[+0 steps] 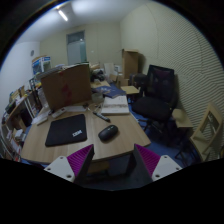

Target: Arrange mouse

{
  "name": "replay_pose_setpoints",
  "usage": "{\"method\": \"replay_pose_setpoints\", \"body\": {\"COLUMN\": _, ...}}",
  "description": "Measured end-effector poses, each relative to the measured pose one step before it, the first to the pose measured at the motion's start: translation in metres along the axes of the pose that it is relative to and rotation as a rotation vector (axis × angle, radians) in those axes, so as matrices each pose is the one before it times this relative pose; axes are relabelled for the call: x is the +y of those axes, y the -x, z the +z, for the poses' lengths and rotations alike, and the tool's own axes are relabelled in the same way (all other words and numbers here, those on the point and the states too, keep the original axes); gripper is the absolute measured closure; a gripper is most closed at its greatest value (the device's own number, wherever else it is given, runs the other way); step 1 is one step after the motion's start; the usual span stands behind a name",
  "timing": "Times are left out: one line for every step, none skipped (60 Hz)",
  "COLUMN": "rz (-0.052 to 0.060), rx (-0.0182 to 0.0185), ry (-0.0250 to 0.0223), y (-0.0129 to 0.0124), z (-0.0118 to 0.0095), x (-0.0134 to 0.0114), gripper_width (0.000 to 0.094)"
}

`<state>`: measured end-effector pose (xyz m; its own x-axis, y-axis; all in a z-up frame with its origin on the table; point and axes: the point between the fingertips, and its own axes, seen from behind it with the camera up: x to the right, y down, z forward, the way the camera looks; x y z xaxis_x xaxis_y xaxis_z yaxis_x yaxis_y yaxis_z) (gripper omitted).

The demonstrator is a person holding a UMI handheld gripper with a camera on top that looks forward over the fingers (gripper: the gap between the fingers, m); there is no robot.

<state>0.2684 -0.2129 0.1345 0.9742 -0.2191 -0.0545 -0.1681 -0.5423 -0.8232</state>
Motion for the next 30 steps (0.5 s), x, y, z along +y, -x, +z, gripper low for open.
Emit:
{"method": "replay_pose_setpoints", "body": {"rz": 0.001, "rx": -0.01184, "ry": -0.00103, "y": 0.00339, "z": 0.00231, "x": 0.00059, "gripper_width": 0.0113}}
{"method": "replay_pose_setpoints", "body": {"rz": -0.0003, "rx": -0.01137, "ry": 0.00072, "y": 0.0057, "z": 0.001, "x": 0.00103, "gripper_width": 0.0107}}
{"method": "replay_pose_setpoints", "body": {"rz": -0.0015, "rx": -0.00949, "ry": 0.00249, "y": 0.00225, "z": 0.00422, "x": 0.00261, "gripper_width": 0.0112}}
{"method": "replay_pose_setpoints", "body": {"rz": -0.0025, "rx": -0.00823, "ry": 0.00516, "y": 0.00114, "z": 0.00553, "x": 0.00372, "gripper_width": 0.011}}
{"method": "replay_pose_setpoints", "body": {"rz": -0.0027, "rx": -0.00733, "ry": 0.00741, "y": 0.00152, "z": 0.00609, "x": 0.00411, "gripper_width": 0.0111}}
{"method": "replay_pose_setpoints", "body": {"rz": -0.0029, "rx": -0.00702, "ry": 0.00788, "y": 0.00036, "z": 0.00964, "x": 0.00379, "gripper_width": 0.0114}}
{"method": "replay_pose_setpoints", "body": {"rz": -0.0042, "rx": -0.00556, "ry": 0.00618, "y": 0.00186, "z": 0.00186, "x": 0.00438, "gripper_width": 0.0114}}
{"method": "replay_pose_setpoints", "body": {"rz": -0.0034, "rx": -0.00944, "ry": 0.00545, "y": -0.00706, "z": 0.02642, "x": 0.00331, "gripper_width": 0.0114}}
{"method": "replay_pose_setpoints", "body": {"rz": -0.0037, "rx": -0.00759, "ry": 0.00609, "y": 0.0019, "z": 0.00789, "x": 0.00194, "gripper_width": 0.0114}}
{"method": "replay_pose_setpoints", "body": {"rz": -0.0045, "rx": -0.00908, "ry": 0.00403, "y": 0.00208, "z": 0.00741, "x": 0.00251, "gripper_width": 0.0114}}
{"method": "replay_pose_setpoints", "body": {"rz": -0.0052, "rx": -0.0104, "ry": 0.0019, "y": 0.00219, "z": 0.00688, "x": 0.00138, "gripper_width": 0.011}}
{"method": "replay_pose_setpoints", "body": {"rz": -0.0052, "rx": -0.01068, "ry": 0.00047, "y": 0.00228, "z": 0.00659, "x": 0.00095, "gripper_width": 0.0114}}
{"method": "replay_pose_setpoints", "body": {"rz": -0.0062, "rx": -0.01062, "ry": -0.00024, "y": 0.00214, "z": 0.00688, "x": 0.00072, "gripper_width": 0.0114}}
{"method": "replay_pose_setpoints", "body": {"rz": -0.007, "rx": -0.0093, "ry": 0.00022, "y": 0.00149, "z": 0.00726, "x": 0.00032, "gripper_width": 0.0116}}
{"method": "replay_pose_setpoints", "body": {"rz": -0.0075, "rx": -0.00735, "ry": 0.00325, "y": 0.0012, "z": 0.00406, "x": 0.00111, "gripper_width": 0.0113}}
{"method": "replay_pose_setpoints", "body": {"rz": -0.01, "rx": -0.00807, "ry": 0.00143, "y": -0.00426, "z": 0.01048, "x": 0.00124, "gripper_width": 0.0117}}
{"method": "replay_pose_setpoints", "body": {"rz": -0.0096, "rx": -0.00532, "ry": 0.00346, "y": -0.00067, "z": 0.00676, "x": 0.00027, "gripper_width": 0.0117}}
{"method": "replay_pose_setpoints", "body": {"rz": -0.0101, "rx": -0.00549, "ry": 0.00144, "y": -0.00004, "z": 0.00652, "x": 0.00036, "gripper_width": 0.0115}}
{"method": "replay_pose_setpoints", "body": {"rz": -0.0103, "rx": -0.0057, "ry": -0.00021, "y": -0.00051, "z": 0.00665, "x": -0.00027, "gripper_width": 0.0115}}
{"method": "replay_pose_setpoints", "body": {"rz": -0.0099, "rx": -0.00531, "ry": -0.00079, "y": -0.00046, "z": 0.00645, "x": -0.0004, "gripper_width": 0.0111}}
{"method": "replay_pose_setpoints", "body": {"rz": -0.0089, "rx": -0.00487, "ry": -0.00036, "y": -0.00063, "z": 0.00659, "x": -0.00009, "gripper_width": 0.0115}}
{"method": "replay_pose_setpoints", "body": {"rz": -0.0062, "rx": -0.00464, "ry": 0.00058, "y": -0.00066, "z": 0.00653, "x": 0.00028, "gripper_width": 0.0116}}
{"method": "replay_pose_setpoints", "body": {"rz": -0.0036, "rx": -0.00461, "ry": 0.0026, "y": -0.00097, "z": 0.0063, "x": 0.00085, "gripper_width": 0.0115}}
{"method": "replay_pose_setpoints", "body": {"rz": -0.0007, "rx": -0.00461, "ry": 0.00447, "y": -0.00073, "z": 0.00678, "x": 0.00075, "gripper_width": 0.0117}}
{"method": "replay_pose_setpoints", "body": {"rz": 0.0019, "rx": -0.0035, "ry": 0.00502, "y": 0.00479, "z": 0.00431, "x": 0.00116, "gripper_width": 0.0118}}
{"method": "replay_pose_setpoints", "body": {"rz": 0.0023, "rx": -0.00715, "ry": 0.005, "y": -0.00014, "z": 0.00559, "x": 0.00138, "gripper_width": 0.0114}}
{"method": "replay_pose_setpoints", "body": {"rz": 0.0016, "rx": -0.00857, "ry": 0.00464, "y": 0.00051, "z": 0.00464, "x": 0.0009, "gripper_width": 0.0116}}
{"method": "replay_pose_setpoints", "body": {"rz": -0.0011, "rx": -0.00488, "ry": 0.00386, "y": -0.00003, "z": 0.00368, "x": 0.00084, "gripper_width": 0.0103}}
{"method": "replay_pose_setpoints", "body": {"rz": -0.0099, "rx": 0.00104, "ry": -0.02582, "y": -0.00112, "z": 0.00335, "x": -0.00649, "gripper_width": 0.0107}}
{"method": "replay_pose_setpoints", "body": {"rz": -0.0138, "rx": -0.0023, "ry": -0.00629, "y": -0.00014, "z": 0.00332, "x": -0.00208, "gripper_width": 0.0122}}
